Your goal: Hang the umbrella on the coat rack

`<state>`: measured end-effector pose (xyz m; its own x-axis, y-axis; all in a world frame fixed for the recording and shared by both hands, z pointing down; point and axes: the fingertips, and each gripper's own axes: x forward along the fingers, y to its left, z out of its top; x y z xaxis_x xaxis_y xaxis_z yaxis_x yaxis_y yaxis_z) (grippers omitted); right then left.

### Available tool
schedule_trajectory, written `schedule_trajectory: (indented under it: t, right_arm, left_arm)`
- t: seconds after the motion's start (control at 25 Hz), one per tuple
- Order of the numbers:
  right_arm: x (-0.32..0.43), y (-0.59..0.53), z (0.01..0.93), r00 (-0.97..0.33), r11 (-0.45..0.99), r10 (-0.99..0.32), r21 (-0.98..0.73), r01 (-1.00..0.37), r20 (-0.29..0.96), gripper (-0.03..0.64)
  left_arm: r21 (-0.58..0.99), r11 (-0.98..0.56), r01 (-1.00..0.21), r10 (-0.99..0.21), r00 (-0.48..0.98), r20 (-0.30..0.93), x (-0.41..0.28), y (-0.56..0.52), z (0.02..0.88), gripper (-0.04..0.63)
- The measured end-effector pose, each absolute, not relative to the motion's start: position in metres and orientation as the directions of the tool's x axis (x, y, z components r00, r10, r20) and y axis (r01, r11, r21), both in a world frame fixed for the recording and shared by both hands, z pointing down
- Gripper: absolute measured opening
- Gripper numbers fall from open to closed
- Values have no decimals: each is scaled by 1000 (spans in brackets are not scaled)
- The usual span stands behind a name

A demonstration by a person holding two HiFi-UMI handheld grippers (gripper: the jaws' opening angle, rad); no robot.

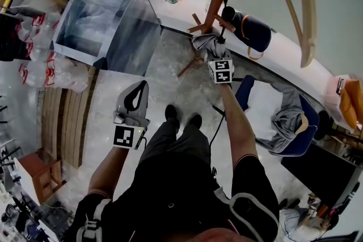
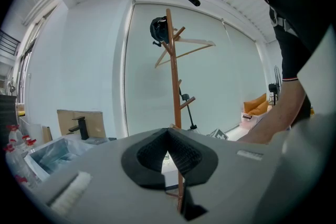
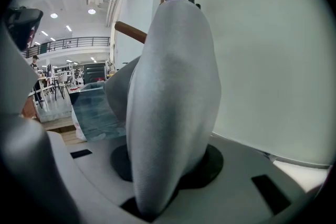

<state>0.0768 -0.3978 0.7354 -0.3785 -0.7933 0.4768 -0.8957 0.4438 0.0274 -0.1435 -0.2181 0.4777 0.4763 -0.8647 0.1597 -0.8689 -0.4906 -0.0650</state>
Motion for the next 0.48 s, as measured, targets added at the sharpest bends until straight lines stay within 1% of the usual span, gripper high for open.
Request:
schedule_trajectory:
  t: [0.48]
  right_arm:
    - [77, -414, 738, -341, 393, -851, 56, -918, 399, 138]
  left_arm:
    - [-73, -496, -865, -861, 479, 173, -151, -221, 484, 2]
